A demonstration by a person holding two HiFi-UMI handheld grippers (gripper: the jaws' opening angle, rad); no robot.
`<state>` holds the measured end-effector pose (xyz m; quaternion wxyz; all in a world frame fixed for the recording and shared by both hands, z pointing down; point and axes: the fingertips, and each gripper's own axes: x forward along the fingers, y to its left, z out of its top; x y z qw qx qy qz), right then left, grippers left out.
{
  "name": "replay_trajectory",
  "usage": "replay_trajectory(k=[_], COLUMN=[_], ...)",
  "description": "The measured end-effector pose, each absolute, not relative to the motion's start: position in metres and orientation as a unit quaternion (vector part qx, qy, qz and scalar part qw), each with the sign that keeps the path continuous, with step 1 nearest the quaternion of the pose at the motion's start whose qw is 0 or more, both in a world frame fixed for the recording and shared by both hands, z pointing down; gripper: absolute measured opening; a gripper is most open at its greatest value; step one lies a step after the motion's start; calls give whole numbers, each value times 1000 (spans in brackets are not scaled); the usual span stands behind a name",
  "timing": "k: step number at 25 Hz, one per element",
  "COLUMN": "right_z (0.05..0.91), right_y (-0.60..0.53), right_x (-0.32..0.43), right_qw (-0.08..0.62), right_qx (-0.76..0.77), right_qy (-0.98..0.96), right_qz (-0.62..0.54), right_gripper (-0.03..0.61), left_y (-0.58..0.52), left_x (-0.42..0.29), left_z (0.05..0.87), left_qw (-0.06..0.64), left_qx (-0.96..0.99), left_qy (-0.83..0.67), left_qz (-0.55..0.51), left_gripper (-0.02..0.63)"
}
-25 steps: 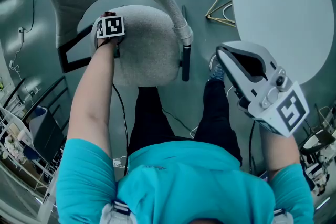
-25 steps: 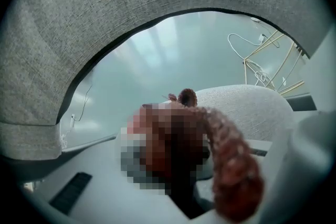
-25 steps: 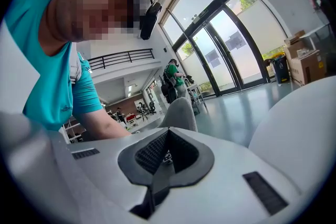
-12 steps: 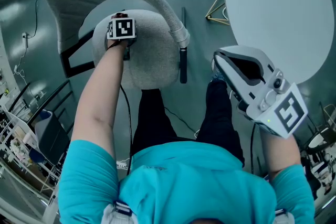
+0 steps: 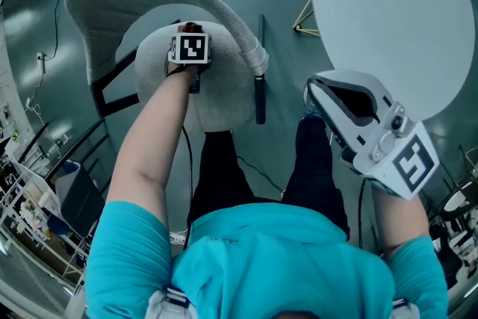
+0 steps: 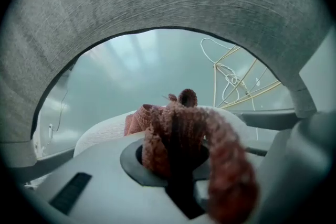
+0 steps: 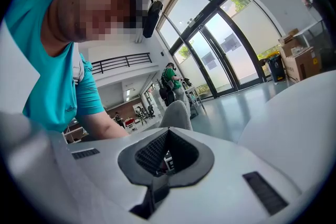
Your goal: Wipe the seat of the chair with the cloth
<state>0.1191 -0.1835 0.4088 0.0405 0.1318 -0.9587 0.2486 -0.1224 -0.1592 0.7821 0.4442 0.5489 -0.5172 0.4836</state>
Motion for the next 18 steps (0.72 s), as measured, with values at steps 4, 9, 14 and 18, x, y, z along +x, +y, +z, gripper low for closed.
replay_trajectory(k=[4,9,14,18], right_z=[405,408,405,408], right_y=[-184,-179,-179,-174], right_x=[121,125,124,125], right_qw=[30,33,21,27], right_qx=[134,133,133,132], right_qy=[-958,-957,-958,-955], right_qz=[252,255,255,264], right_gripper=[-3,-3,-3,-3], left_y=[-163,-165,-159,-159], left_x=[-73,-53,-14,9], left_z=[781,772,770,766], left_qw=[453,448,510,516], left_qx=[580,587,633,670], left_qy=[-488,-483,-429,-395], left_qz=[469,471,394,358], left_gripper=[63,63,63,62])
